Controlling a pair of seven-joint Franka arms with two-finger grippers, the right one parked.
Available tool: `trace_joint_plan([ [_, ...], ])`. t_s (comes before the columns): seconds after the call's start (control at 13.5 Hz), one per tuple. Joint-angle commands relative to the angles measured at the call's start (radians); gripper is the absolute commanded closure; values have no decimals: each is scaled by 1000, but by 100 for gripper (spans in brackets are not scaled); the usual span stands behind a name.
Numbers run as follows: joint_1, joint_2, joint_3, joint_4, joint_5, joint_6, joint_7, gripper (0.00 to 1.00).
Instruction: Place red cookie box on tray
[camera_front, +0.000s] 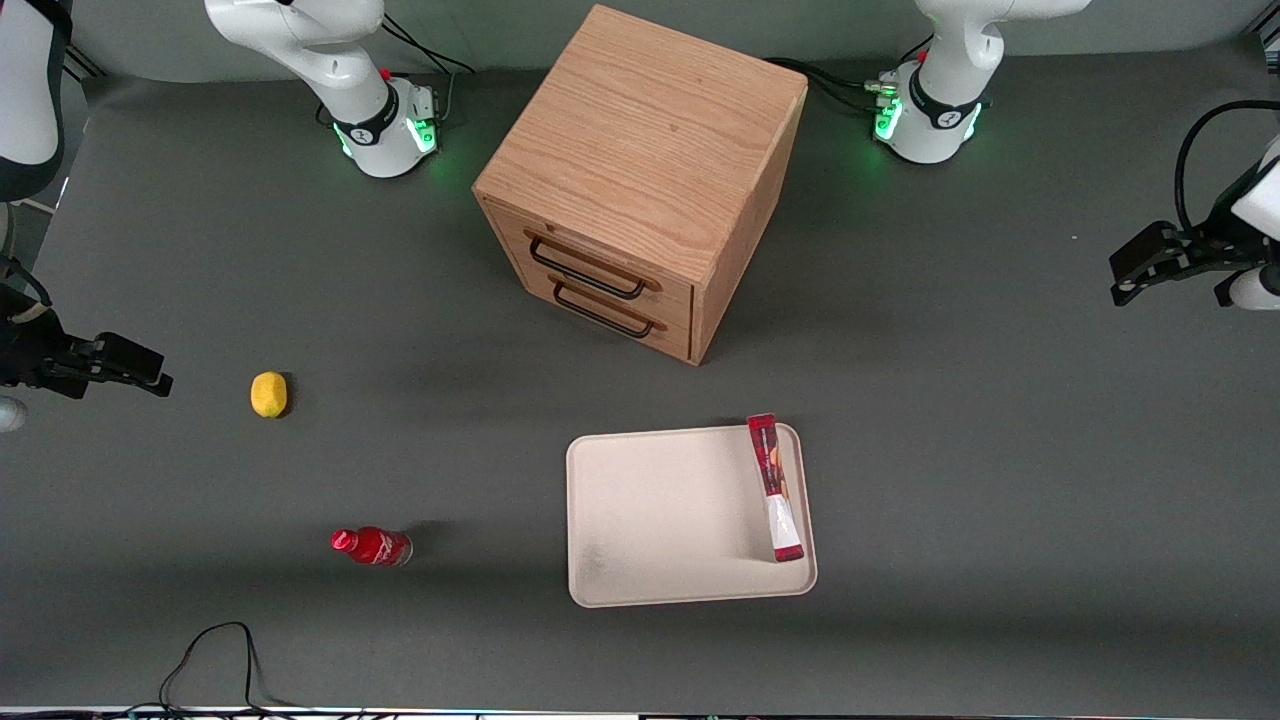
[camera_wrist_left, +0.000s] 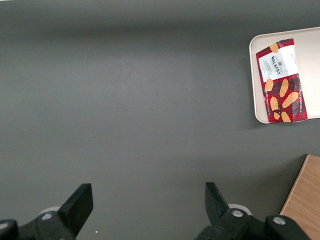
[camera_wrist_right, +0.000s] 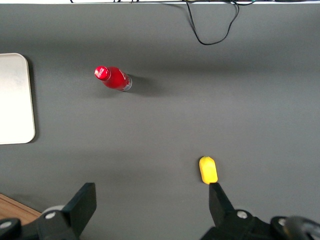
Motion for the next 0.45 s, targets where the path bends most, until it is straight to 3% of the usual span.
trace_joint_plan([
  [0.0, -7, -15, -3, 10, -10, -35, 1, 0],
  [0.37, -17, -14, -1, 26, -11, -67, -24, 0],
])
